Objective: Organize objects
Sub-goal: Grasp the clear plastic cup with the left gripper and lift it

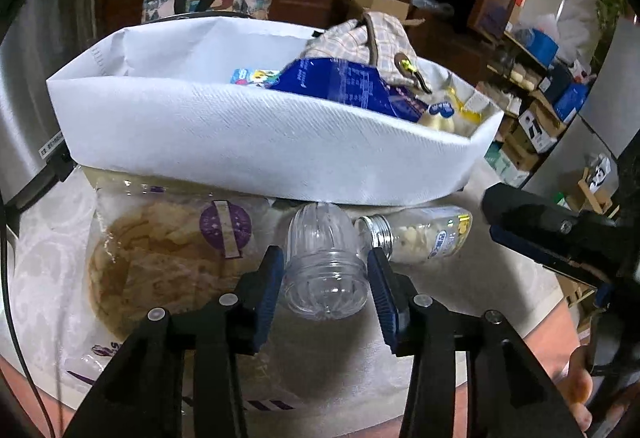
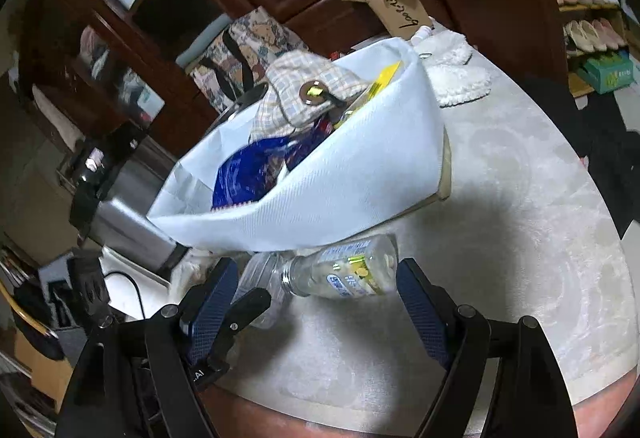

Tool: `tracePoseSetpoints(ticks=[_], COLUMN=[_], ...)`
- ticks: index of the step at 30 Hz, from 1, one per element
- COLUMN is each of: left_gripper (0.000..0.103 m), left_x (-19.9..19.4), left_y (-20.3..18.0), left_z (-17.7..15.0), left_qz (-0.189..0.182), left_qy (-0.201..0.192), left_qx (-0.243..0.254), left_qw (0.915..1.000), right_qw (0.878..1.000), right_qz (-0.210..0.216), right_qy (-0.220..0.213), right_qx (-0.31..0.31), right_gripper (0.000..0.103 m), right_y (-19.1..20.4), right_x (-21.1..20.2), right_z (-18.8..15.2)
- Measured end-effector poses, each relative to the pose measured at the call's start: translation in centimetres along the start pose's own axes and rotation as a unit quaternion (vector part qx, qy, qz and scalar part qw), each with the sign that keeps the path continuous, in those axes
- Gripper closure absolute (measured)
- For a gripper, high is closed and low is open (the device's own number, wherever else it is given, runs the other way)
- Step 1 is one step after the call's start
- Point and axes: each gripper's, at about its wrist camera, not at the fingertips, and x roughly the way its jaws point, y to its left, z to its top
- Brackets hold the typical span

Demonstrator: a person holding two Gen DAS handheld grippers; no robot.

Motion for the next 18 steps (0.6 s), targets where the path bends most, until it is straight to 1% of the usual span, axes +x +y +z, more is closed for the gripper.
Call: tracePoseSetpoints(ticks=[4, 7, 11, 14, 18], left_gripper=[0.060, 0.060, 0.060, 0.060, 0.059], left_x=[-0.2, -0.5, -0.8, -1.1, -1.3], left_y=[0.1, 0.3, 1.3, 1.7, 1.8], left_z=[-0.2, -0.3, -0.3, -0.4, -0.6], left_qz=[0.006, 0.031, 0.042, 0.054, 0.052], left_qy=[-0.002, -0.006, -0.003, -0.001, 0.004], left_qx=[-0.001, 0.002, -0.017, -0.024, -0.025], left_qw=[1.0000, 0.9995, 0.9990, 0.9983, 0.9983], right_qw=[0.999, 0.996, 0.991, 0.990, 0.987], right_qz=[-0.040, -0.064, -0.094, -0.099, -0.122], right_qy=[0.003, 0.004, 0.004, -0.001, 0.007], right_qx=[-0.035, -0.057, -0.092, -0.099, -0.100], right_gripper=[0.021, 0.021, 0.021, 0.021, 0.021], right_y=[1.1, 1.8, 2.9, 3.2, 3.1], right_x=[0.9, 1.5, 2.6, 3.0, 4.1], right_z=[-0.7, -1.2, -1.8, -1.9, -1.5])
